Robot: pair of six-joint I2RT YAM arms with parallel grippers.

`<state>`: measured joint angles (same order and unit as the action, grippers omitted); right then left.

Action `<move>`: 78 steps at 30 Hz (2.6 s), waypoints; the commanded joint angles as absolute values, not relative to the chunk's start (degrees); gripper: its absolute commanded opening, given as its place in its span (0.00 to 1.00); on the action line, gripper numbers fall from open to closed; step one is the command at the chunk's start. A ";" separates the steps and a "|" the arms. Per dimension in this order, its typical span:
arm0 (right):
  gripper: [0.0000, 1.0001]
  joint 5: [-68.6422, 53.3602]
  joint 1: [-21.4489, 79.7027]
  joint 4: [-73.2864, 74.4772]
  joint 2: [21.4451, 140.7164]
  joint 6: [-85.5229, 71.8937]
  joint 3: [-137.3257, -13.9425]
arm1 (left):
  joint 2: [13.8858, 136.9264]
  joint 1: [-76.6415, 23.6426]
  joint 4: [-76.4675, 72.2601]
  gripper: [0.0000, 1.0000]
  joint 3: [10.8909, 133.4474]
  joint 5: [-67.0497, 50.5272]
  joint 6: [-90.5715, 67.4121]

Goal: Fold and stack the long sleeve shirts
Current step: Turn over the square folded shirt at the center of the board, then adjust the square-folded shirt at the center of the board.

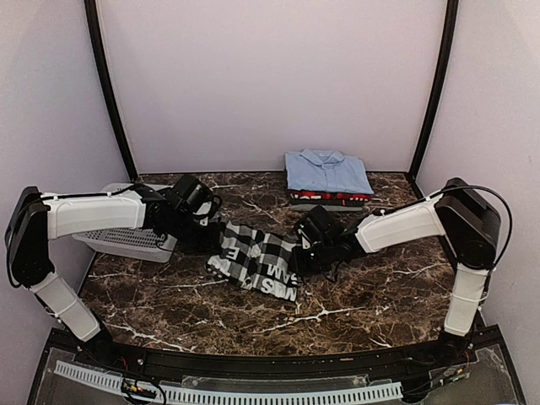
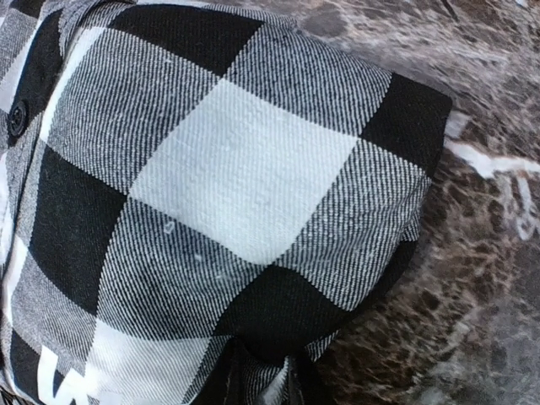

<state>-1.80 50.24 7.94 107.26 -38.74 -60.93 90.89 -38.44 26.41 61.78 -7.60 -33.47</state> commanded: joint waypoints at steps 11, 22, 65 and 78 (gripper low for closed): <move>0.15 -10.63 54.29 -18.79 128.05 -51.92 -79.10 | 90.15 -38.63 25.85 0.00 79.04 -13.69 -28.32; 0.24 -18.48 54.67 -38.93 139.88 -62.37 -87.83 | 96.39 -38.73 21.00 0.00 82.07 -20.18 -29.17; 0.71 3.31 39.24 5.24 68.40 -41.95 -38.32 | 121.22 -55.26 27.55 0.57 108.60 -9.89 -35.84; 0.72 -3.00 39.33 3.98 84.11 -36.75 -45.48 | 100.90 -41.29 20.80 0.61 72.76 -9.62 -36.97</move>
<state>-0.97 39.22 4.97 81.54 -38.96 -42.85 102.94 -43.11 21.63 80.73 -8.95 -36.95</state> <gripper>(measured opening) 0.723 0.589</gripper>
